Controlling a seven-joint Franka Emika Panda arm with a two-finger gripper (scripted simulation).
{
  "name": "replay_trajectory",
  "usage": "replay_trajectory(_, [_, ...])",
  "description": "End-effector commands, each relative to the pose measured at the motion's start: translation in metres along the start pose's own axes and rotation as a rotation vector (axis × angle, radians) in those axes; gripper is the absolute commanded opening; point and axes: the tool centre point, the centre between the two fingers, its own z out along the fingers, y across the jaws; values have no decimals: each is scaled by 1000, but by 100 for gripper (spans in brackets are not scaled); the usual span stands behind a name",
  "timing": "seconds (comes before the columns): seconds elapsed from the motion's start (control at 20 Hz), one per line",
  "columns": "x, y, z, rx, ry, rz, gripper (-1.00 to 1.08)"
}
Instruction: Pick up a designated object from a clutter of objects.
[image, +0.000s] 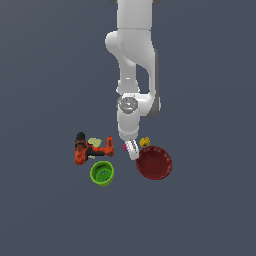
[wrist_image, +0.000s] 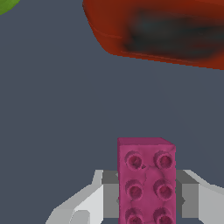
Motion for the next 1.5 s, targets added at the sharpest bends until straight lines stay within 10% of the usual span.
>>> replay_trajectory(0.0, [-4, 1, 3, -7, -3, -8, -100])
replay_trajectory(0.7, [16, 5, -33, 0, -1, 0, -100])
replay_trajectory(1.45, [80, 24, -162, -3, -2, -1, -100])
